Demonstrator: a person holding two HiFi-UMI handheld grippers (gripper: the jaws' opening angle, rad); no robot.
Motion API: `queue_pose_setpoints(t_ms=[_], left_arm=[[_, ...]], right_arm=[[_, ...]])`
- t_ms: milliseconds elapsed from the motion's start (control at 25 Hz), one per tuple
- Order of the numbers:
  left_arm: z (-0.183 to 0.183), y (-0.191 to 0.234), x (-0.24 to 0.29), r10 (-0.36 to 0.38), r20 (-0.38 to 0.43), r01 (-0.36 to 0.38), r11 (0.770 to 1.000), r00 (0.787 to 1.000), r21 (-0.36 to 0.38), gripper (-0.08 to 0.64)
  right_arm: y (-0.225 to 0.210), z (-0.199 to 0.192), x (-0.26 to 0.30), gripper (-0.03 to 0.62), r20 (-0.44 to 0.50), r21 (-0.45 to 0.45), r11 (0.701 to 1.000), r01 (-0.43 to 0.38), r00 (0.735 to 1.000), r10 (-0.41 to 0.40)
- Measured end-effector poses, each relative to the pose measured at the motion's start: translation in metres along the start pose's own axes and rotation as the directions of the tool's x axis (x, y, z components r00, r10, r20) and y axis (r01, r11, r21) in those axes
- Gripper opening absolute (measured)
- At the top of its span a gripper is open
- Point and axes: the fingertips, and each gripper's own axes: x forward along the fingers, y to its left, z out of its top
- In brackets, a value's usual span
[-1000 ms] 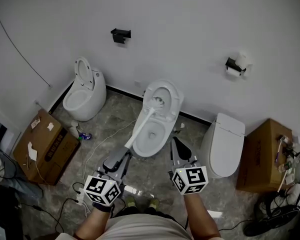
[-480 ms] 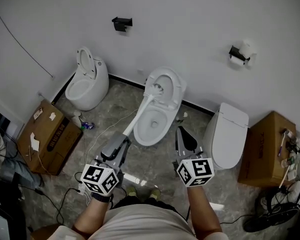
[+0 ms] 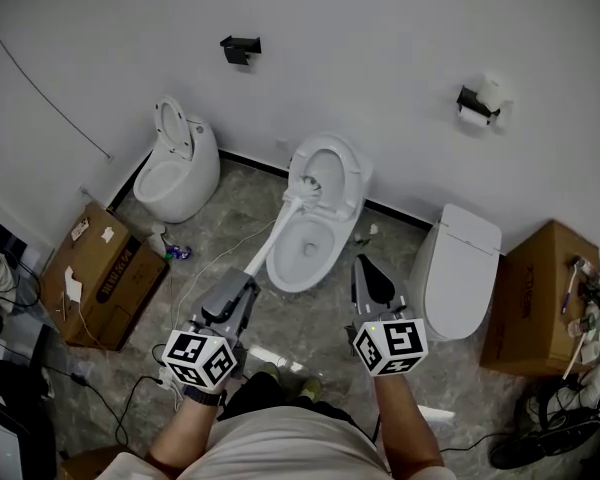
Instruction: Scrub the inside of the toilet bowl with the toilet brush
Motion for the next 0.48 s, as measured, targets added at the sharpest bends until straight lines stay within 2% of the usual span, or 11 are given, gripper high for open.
queue_pose_setpoints(t_ms=[480], left_arm=[[-0.014,0.028,0.040,0.008,-0.044,-0.009,1.000,0.999,-0.016,0.153]], right_arm=[[-0.015,-0.015,0.038,0.012,-0.029,0.004,1.000,0.029,0.999,-0.029]])
